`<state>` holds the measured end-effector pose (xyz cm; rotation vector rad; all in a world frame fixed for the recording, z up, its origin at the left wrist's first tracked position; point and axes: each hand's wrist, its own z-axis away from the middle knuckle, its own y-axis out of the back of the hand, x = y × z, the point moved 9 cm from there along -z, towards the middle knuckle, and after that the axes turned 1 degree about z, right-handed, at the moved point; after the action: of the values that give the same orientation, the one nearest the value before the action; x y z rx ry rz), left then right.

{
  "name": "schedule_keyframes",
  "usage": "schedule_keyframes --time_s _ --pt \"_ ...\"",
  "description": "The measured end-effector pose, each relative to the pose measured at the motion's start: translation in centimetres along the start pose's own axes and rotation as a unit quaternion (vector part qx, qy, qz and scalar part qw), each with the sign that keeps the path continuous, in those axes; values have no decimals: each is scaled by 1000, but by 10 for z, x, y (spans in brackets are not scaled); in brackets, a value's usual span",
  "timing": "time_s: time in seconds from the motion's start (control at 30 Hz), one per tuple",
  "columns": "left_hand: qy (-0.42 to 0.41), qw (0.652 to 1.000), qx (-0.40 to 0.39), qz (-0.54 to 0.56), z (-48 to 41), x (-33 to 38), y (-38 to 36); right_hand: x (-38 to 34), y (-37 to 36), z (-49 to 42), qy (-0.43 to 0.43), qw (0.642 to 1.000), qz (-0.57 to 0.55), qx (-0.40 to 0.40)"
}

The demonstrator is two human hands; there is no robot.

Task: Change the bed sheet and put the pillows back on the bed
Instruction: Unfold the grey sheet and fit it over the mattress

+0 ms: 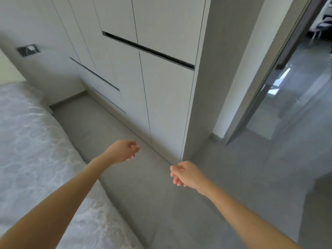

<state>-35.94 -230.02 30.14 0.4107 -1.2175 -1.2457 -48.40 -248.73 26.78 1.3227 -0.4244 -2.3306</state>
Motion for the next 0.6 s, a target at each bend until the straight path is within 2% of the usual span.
schedule_keyframes --time_s 0.13,0.3,0.6 --pt "58 995 84 16 -1 -26 46 -62 21 -44 65 994 73 -59" --pt "142 975 166 47 -21 -83 102 -145 9 -127 125 978 121 -118" --pt "215 943 224 119 -105 -189 221 -304 -39 -288 198 950 176 -164"
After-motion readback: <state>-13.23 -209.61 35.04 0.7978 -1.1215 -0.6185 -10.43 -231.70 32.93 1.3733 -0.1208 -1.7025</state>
